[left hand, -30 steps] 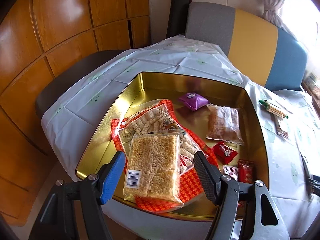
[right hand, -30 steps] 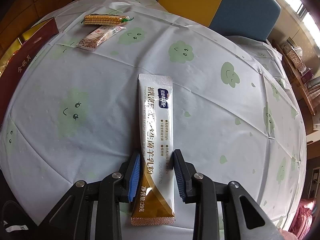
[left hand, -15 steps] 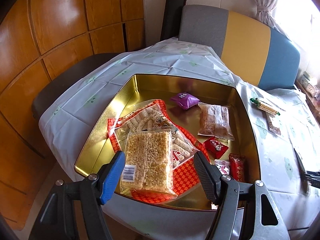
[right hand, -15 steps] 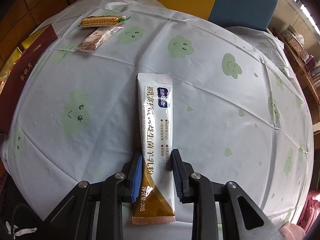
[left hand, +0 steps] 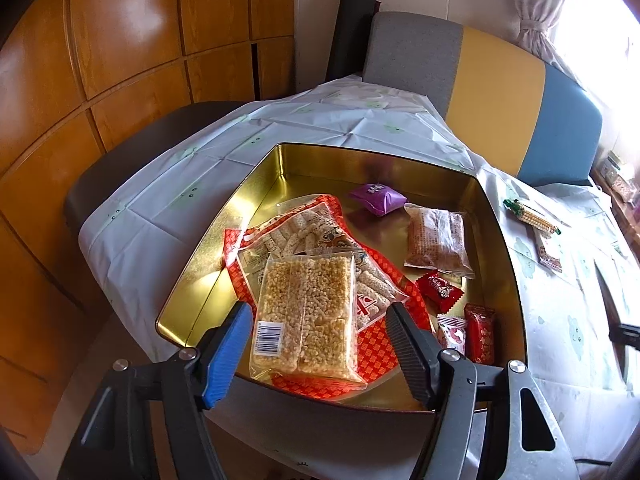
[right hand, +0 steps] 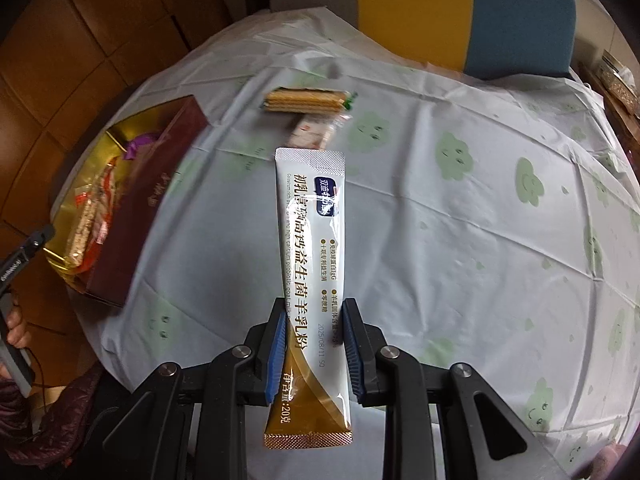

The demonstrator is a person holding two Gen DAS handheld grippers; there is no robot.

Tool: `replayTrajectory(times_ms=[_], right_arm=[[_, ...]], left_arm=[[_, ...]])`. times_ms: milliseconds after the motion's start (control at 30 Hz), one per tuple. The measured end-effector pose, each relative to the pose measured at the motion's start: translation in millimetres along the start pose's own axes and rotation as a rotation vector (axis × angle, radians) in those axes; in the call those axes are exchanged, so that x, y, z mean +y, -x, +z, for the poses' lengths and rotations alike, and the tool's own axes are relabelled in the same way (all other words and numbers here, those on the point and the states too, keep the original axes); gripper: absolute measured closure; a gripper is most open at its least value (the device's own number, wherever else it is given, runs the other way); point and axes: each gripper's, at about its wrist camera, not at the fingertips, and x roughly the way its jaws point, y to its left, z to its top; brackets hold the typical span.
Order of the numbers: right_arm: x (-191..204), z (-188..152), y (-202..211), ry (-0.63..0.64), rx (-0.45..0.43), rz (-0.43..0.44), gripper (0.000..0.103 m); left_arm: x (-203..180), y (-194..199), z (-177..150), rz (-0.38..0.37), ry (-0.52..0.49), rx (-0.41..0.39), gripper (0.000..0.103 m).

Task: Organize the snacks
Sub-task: 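Carry the white-and-gold sachet into the gold tin and release it with the right gripper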

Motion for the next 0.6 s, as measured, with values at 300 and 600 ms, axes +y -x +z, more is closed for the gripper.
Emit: replayTrajectory(times_ms=[300,600], right_arm=[[103,41,5,0.052,-0.050,0.217,0.077],[177,66,-18,0.087,-0.022,0.294,0.077]], left_arm=[[12,-1,-1,0.010,0.020,0.004,0.033],[32,-2,-1,0.036,0.064,0.005,0.033]])
